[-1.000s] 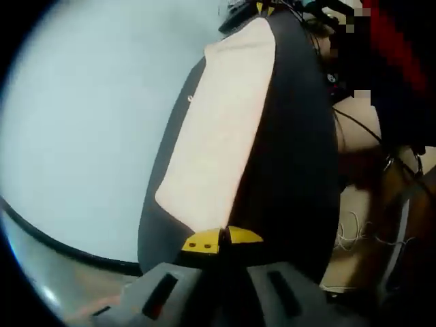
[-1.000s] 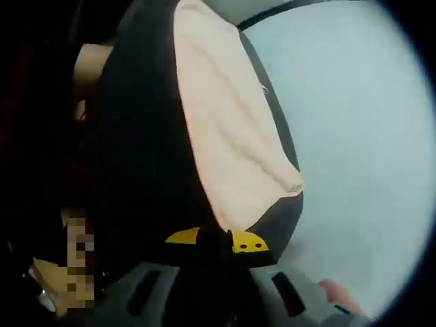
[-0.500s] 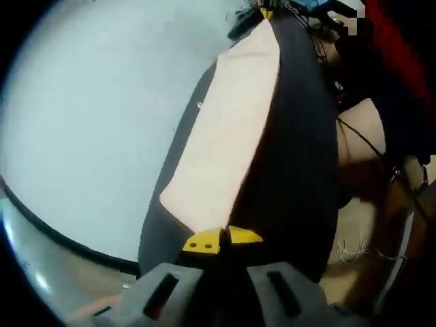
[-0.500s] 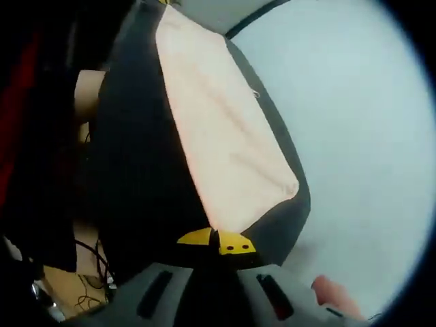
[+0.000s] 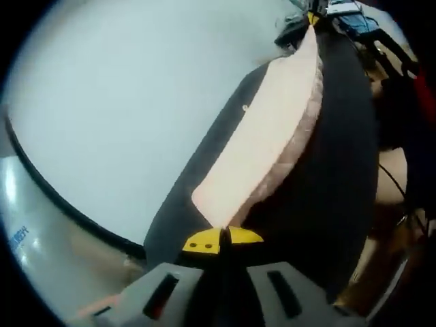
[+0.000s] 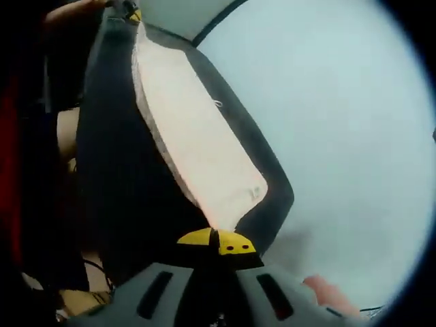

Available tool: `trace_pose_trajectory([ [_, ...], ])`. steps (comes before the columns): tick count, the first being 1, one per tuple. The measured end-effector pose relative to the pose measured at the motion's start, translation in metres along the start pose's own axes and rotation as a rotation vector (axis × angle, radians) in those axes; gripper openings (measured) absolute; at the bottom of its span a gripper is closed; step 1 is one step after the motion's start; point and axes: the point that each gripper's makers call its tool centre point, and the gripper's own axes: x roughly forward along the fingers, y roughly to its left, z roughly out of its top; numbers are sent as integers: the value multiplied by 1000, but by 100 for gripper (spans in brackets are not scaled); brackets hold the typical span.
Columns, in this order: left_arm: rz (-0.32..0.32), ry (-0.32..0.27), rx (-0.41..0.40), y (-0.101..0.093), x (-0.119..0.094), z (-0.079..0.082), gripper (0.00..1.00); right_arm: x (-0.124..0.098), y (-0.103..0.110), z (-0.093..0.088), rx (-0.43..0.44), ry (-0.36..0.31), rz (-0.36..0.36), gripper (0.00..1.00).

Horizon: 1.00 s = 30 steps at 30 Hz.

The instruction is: Fold the towel on the table until its edges align and the towel forms a compact rectangular stack.

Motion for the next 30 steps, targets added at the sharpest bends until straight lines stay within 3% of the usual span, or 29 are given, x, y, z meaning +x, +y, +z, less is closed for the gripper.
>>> trace_pose_trajectory([
  [2, 38, 79, -67, 15, 15, -8, 0, 15, -18, 5, 76, 28, -6, 0],
  [4, 40, 101, -68, 25, 37, -7, 0, 37, -35, 9, 174, 49, -18, 0],
  [6, 29, 127, -127, 38, 57, -7, 0, 64, -56, 15, 160, 44, -20, 0],
  [9, 15, 154, -77, 45, 82, 2, 0, 89, -65, 19, 85, 87, -27, 0],
  [12, -11, 192, 41, 61, 114, -2, 0, 113, -74, 21, 42, 94, -22, 0],
  [16, -31, 219, 39, 72, 145, -3, 0, 150, -86, 17, 62, 109, 16, 0],
  [18, -63, 235, 93, 70, 157, -2, 0, 161, -87, 15, 54, 123, 24, 0],
  [21, -86, 250, 118, 68, 179, -2, 0, 178, -99, 10, 70, 147, 0, 0],
  [23, -89, 262, 142, 78, 200, -7, 0, 191, -108, 10, 89, 156, -12, 0],
  [25, -90, 276, 156, 73, 210, -7, 0, 202, -110, 12, 89, 156, -16, 0],
  [27, -109, 299, 158, 81, 234, -17, 0, 212, -110, 13, 74, 169, -13, 0],
  [30, -124, 316, 145, 78, 251, -21, 0, 235, -123, 8, 81, 205, -31, 0],
])
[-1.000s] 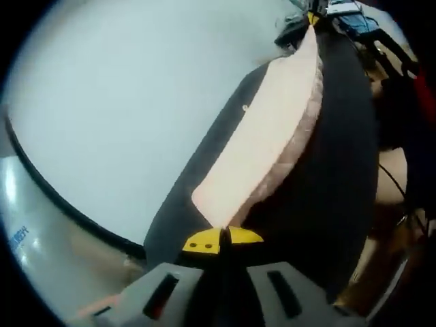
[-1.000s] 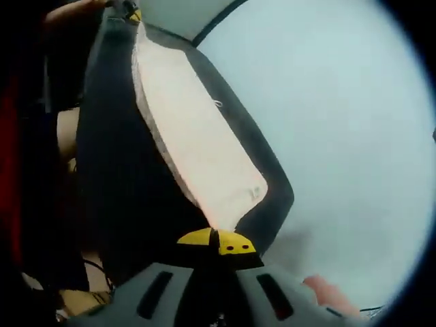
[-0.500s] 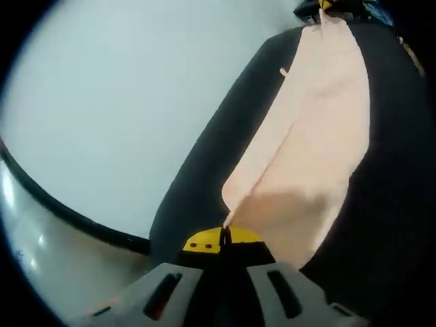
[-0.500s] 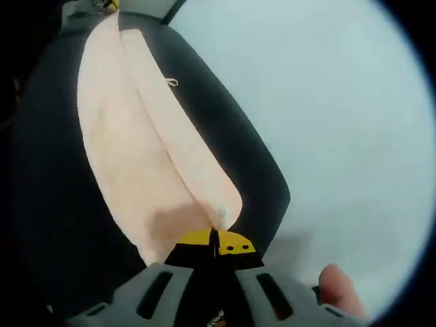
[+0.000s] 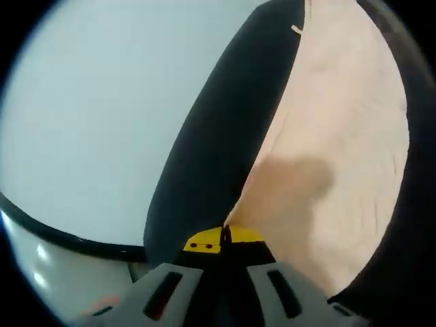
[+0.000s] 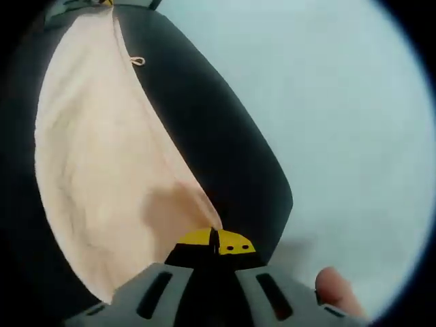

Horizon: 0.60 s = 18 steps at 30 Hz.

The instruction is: Fold the towel on the table until its edges align and the towel forms a compact rectangular stack.

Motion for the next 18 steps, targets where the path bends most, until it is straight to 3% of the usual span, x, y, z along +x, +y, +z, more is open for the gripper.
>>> trace_pose_trajectory([
  [3, 25, 2, -24, 11, 13, 3, 0, 13, -7, 3, 10, 6, -26, 0],
  [7, 25, 38, 6, 7, 31, 4, 0, 30, -13, 2, 27, 11, -38, 0],
  [8, 20, 41, 15, 4, 32, 3, 0, 34, -13, -1, 69, 28, -38, 0],
  [13, -38, 21, 43, -12, 45, -2, 0, 43, 2, -3, 62, 44, -33, 0],
  [16, -66, -15, 34, -16, 52, -7, 1, 51, 10, -9, 104, 39, -1, 0],
  [18, -88, -48, 36, -24, 49, -7, 7, 49, 8, -10, 120, 9, -4, 1],
])
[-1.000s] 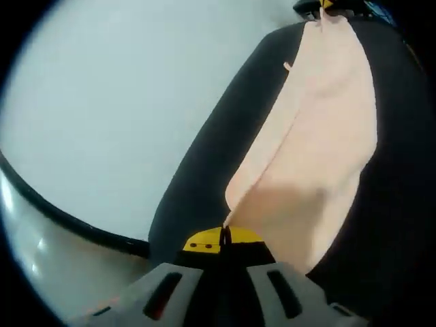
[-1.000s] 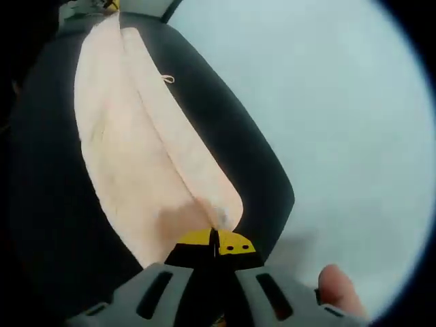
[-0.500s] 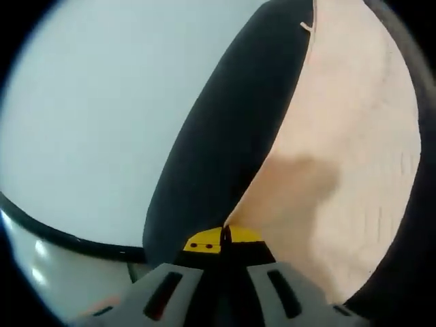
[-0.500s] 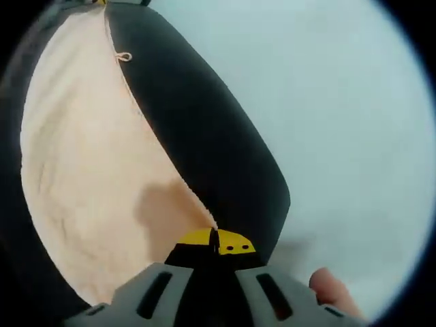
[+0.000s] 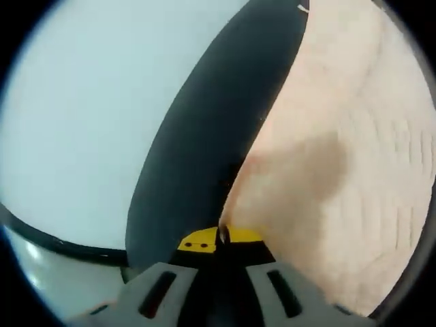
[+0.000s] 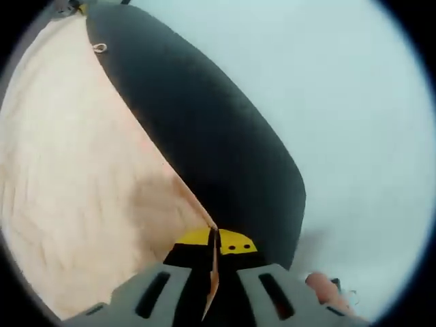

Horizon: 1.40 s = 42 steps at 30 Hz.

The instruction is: Fold the towel on the table until its edges align and the towel forms a compact rectangular stack.

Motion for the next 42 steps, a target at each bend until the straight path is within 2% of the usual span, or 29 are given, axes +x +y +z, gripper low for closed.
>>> trace_pose_trajectory([
  [1, 8, -6, 2, 4, -3, -3, 9, -1, -1, 1, 48, -7, 6, 2],
  [3, 28, -72, -94, 11, -11, -2, 14, -5, -8, -3, 167, -6, 11, 11],
  [5, 78, -149, -229, 25, -29, -2, 20, -13, -14, -6, 334, -30, 46, 23],
  [7, 96, -206, -398, 42, -39, -11, 23, -13, -25, -11, 508, -52, 90, 39],
  [8, 106, -234, -482, 48, -43, -17, 29, -14, -31, -12, 543, -68, 88, 49],
  [9, 115, -270, -551, 54, -46, -23, 34, -21, -38, -21, 624, -68, 68, 51],
  [10, 131, -305, -626, 58, -53, -26, 36, -25, -42, -28, 660, -52, 57, 48],
  [11, 159, -318, -703, 50, -68, -27, 32, -32, -47, -32, 715, -69, 36, 41],
  [13, 170, -378, -951, 52, -88, -35, 29, -46, -61, -34, 860, -153, -14, 40],
  [14, 166, -435, -1087, 56, -96, -34, 30, -54, -67, -33, 936, -208, -36, 40],
  [15, 142, -502, -1176, 52, -106, -29, 30, -66, -68, -30, 1040, -280, -39, 40],
  [16, 120, -536, -1251, 42, -115, -25, 30, -76, -67, -32, 1128, -317, -37, 41],
  [18, 95, -548, -1315, 22, -129, -23, 30, -95, -59, -38, 1287, -364, -28, 43],
  [19, 88, -556, -1351, 7, -138, -20, 31, -104, -56, -44, 1399, -391, -45, 44],
  [20, 76, -583, -1411, -3, -146, -18, 32, -113, -48, -51, 1472, -408, -51, 44],
  [21, 55, -611, -1490, -14, -152, -16, 34, -123, -33, -56, 1535, -415, -21, 45],
  [22, 12, -630, -1559, -26, -157, -12, 35, -136, -21, -60, 1650, -453, 1, 47],
  [23, -13, -653, -1634, -36, -163, -11, 36, -147, -10, -61, 1710, -515, 6, 48],
  [24, -14, -671, -1689, -44, -167, -12, 36, -153, 4, -65, 1742, -528, 28, 48],
  [25, -22, -672, -1737, -53, -170, -14, 36, -154, 21, -73, 1800, -490, 43, 48],
  [26, -47, -675, -1791, -64, -174, -12, 37, -152, 34, -83, 1822, -447, 37, 48],
  [28, -58, -749, -1877, -74, -184, -8, 42, -149, 47, -82, 1885, -434, 79, 48],
  [29, -59, -735, -1896, -83, -186, -9, 48, -147, 50, -75, 1886, -455, 110, 48],
  [30, -39, -728, -1903, -90, -187, -10, 48, -148, 54, -67, 1897, -468, 154, 48],
  [31, 14, -709, -1931, -94, -187, -17, 46, -151, 57, -61, 1911, -474, 172, 49],
  [33, 6, -699, -1972, -100, -186, -21, 45, -156, 62, -57, 1901, -471, 137, 49],
  [35, -22, -700, -2006, -107, -187, -17, 51, -147, 65, -64, 1895, -431, 78, 49],
  [38, -39, -676, -2019, -110, -185, -13, 60, -137, 76, -61, 1912, -395, 91, 49],
  [42, -47, -679, -2136, -104, -176, -10, 74, -136, 79, -59, 1875, -406, 52, 45],
])
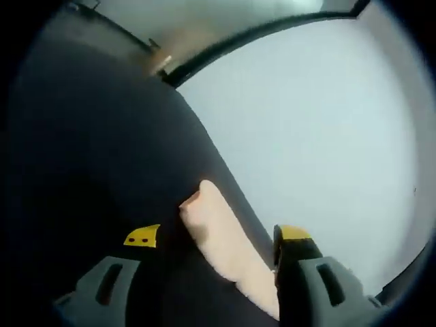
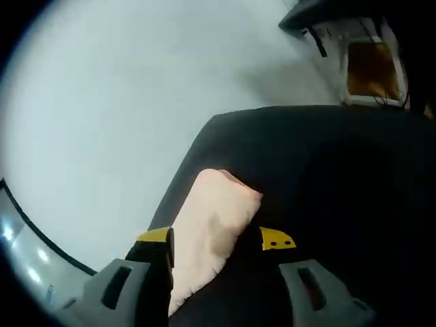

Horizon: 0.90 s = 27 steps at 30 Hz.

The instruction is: Fold the towel on the table until its edges align and the towel forms a compact rectangular stack.

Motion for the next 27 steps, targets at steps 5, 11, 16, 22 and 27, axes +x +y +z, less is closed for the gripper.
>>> trace_pose_trajectory([
  [5, 41, 48, -25, 7, 32, -9, 70, 5, 1, 4, 61, -23, 3, 44],
  [11, 146, 107, 86, 23, 72, -9, 42, 24, 3, 11, 69, -42, -20, 40],
  [16, 162, 62, 152, 41, 89, 4, 12, 44, -8, 18, -47, -44, -84, 23],
  [22, 53, -13, 119, 31, 78, 10, 8, 45, -15, 31, 61, -97, -33, 1],
  [27, 29, -14, 164, 28, 74, 4, 8, 42, -1, 38, 39, -176, -3, 1],
])
